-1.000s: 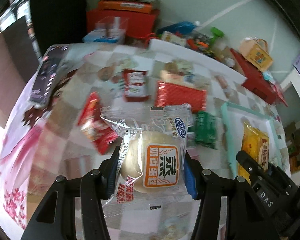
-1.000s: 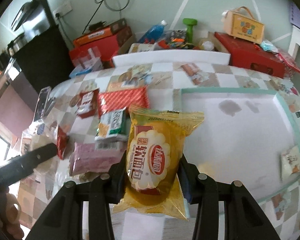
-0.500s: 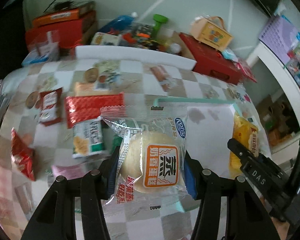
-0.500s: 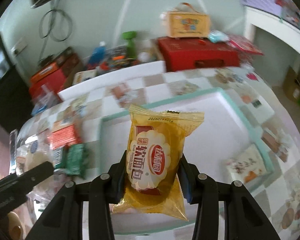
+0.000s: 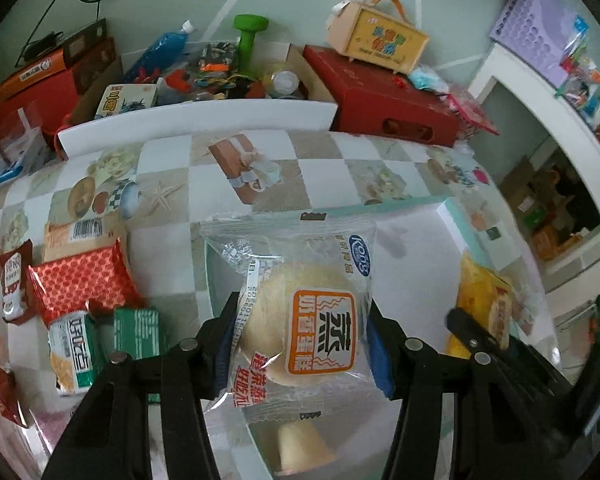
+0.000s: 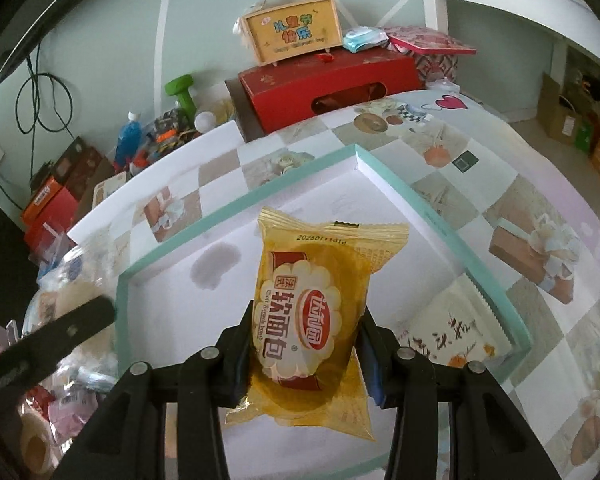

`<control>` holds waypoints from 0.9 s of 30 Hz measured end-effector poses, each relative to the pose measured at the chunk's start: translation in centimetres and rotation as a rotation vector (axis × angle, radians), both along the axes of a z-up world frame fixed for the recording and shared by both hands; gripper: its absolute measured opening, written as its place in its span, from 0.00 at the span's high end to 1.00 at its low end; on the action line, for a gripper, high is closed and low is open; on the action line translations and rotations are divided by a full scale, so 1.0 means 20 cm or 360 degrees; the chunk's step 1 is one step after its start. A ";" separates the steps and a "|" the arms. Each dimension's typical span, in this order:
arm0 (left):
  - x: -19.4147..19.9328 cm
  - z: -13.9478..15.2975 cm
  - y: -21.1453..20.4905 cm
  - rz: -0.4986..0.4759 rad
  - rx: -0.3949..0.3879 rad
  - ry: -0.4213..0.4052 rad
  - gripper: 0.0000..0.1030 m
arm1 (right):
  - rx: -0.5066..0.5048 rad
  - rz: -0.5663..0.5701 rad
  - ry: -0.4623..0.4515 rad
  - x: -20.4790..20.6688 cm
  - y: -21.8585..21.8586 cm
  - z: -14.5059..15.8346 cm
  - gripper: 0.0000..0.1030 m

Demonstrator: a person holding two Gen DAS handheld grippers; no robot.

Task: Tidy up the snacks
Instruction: 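Carry the bread bag with the right tool while the left tool carries the bun, releasing both in the tray, then withdraw both open tools from the tray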

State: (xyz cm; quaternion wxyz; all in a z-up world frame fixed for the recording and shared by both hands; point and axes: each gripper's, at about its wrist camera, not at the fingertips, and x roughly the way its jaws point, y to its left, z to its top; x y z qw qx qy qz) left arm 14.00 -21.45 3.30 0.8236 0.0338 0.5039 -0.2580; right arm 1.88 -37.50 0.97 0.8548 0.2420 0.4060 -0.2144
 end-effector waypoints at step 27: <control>-0.09 0.03 0.11 0.0117 0.0077 -0.0121 0.27 | 0.0076 0.0117 -0.0008 0.01 0.06 -0.03 0.13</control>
